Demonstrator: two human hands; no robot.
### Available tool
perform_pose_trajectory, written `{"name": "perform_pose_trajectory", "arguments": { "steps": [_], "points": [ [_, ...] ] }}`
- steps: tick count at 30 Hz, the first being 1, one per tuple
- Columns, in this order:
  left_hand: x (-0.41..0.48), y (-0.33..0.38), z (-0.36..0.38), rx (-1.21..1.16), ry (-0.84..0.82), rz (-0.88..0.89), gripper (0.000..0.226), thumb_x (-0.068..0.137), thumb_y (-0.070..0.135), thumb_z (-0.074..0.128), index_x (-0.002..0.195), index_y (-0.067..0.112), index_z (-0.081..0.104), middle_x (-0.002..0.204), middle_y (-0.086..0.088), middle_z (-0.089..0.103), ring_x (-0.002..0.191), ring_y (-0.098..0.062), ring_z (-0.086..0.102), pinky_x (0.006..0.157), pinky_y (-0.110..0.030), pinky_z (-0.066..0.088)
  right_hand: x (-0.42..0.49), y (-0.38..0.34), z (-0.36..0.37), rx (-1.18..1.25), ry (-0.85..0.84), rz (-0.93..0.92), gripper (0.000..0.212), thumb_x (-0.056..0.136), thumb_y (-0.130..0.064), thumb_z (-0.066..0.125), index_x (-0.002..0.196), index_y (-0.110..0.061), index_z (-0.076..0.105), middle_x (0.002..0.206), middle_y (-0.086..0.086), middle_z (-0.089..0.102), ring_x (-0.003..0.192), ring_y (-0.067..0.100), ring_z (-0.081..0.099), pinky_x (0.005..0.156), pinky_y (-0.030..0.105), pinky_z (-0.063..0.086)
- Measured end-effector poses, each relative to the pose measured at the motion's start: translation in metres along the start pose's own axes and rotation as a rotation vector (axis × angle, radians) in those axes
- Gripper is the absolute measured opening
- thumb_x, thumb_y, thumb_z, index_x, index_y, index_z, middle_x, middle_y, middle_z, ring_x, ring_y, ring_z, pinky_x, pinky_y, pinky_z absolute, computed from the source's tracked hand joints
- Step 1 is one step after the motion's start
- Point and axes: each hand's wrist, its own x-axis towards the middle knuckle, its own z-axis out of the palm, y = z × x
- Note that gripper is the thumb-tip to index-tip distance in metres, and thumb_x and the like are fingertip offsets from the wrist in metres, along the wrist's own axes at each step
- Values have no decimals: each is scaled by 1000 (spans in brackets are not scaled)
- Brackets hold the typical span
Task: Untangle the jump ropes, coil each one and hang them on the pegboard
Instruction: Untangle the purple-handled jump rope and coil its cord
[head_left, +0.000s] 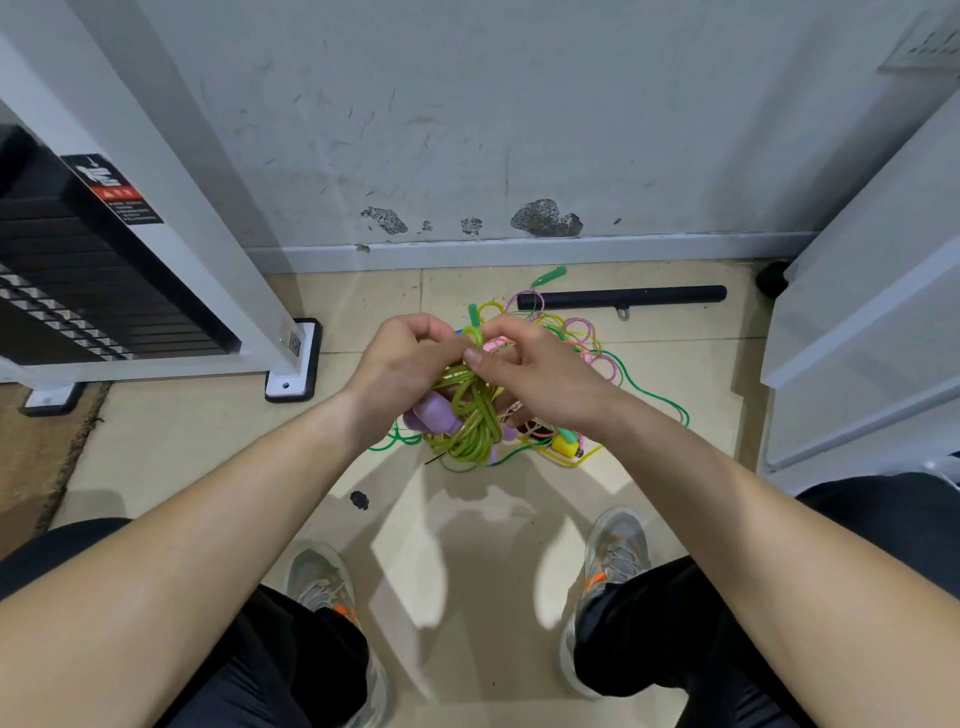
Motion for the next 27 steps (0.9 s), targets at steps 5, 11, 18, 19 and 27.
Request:
{"name": "perform_pose_trajectory", "arguments": {
  "steps": [5,11,18,19,27],
  "points": [
    [-4,5,-3,12,-140,2,21,75,31,68,81,12,62,72,-17,61,58,-28,55,56,-29,39,-1,-2,-11,84,-60,95,25,101,-32,58,104,-7,58,76,-3,64,64,23,59,61,40,59],
    [-8,3,-2,-54,-216,26,10,94,21,65,94,12,60,83,-19,65,73,-28,73,66,-32,44,2,-2,-4,29,59,96,21,100,-30,57,96,-10,56,89,25,66,60,25,61,62,53,59],
    [-15,-3,3,210,-205,341,38,71,24,89,94,19,59,71,12,65,62,-11,59,64,-25,49,9,3,-4,-73,256,150,21,96,-37,55,85,-18,57,78,6,65,72,34,67,75,56,58],
    [-16,-5,3,311,-219,370,49,65,29,92,97,24,55,73,14,68,66,-9,61,69,-25,51,11,4,-5,-73,264,160,22,95,-37,54,84,-19,57,80,6,66,76,35,68,78,56,57],
    [-19,-15,13,820,-88,617,77,56,66,77,120,40,44,103,18,56,83,-4,60,78,-36,51,10,3,-8,-114,247,196,28,97,-27,54,78,-7,59,72,12,54,63,30,55,78,56,54]
  ]
}}
